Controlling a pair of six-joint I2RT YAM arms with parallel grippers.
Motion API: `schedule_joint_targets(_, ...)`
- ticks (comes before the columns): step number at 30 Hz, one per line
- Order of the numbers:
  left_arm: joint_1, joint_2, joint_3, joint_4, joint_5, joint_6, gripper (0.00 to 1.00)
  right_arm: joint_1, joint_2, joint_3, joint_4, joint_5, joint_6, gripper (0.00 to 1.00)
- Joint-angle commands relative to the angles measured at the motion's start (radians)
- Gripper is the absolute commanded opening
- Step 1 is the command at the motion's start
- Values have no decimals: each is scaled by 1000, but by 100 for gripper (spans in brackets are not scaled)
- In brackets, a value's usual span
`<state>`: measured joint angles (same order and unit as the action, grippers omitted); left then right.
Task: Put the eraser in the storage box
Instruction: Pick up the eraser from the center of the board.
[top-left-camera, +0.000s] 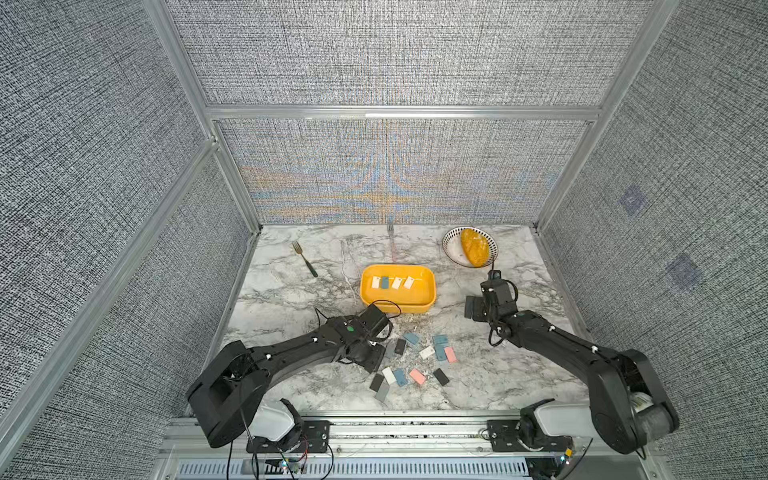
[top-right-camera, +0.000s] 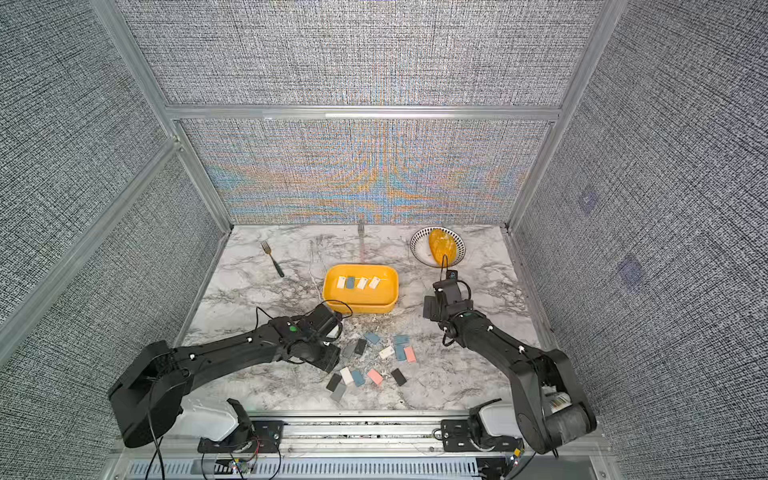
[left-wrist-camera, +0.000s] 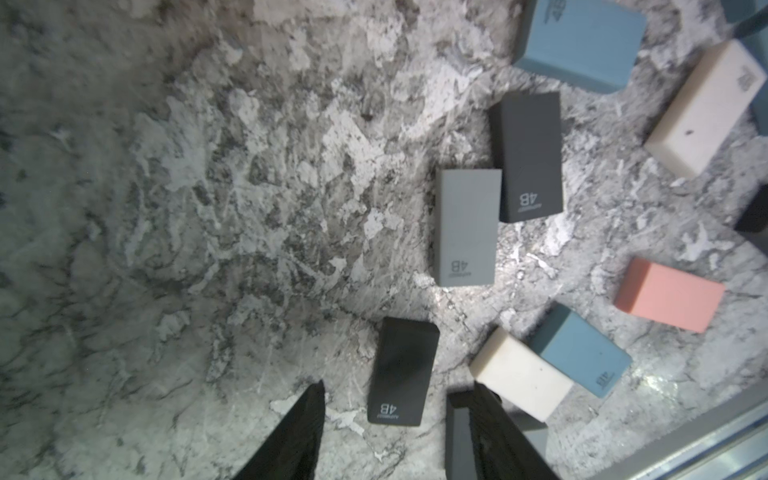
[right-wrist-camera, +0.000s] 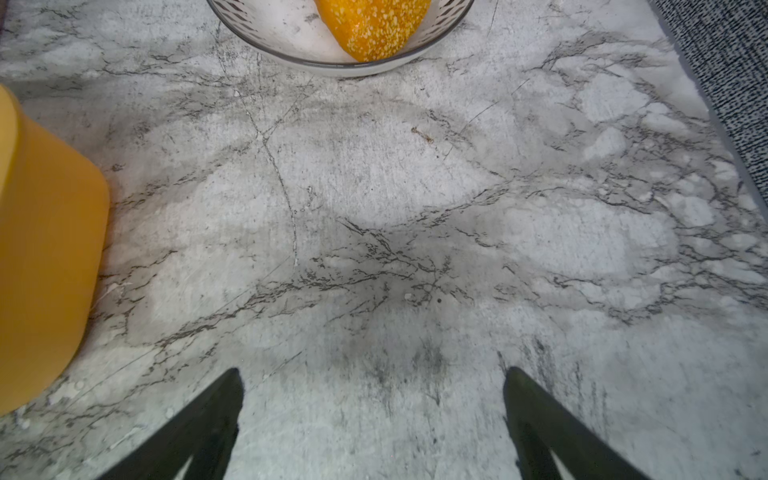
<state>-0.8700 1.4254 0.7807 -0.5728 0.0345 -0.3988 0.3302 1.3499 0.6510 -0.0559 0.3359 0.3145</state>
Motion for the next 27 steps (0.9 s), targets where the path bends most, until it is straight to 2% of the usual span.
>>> schedule_joint_targets(1, -4, 18, -6, 17, -24, -14, 58, 3, -1, -3, 2, 8, 13, 98)
schedule_joint_targets(27, -32, 107, 1, 32, -57, -18, 55, 5, 0, -2, 4, 9, 12, 98)
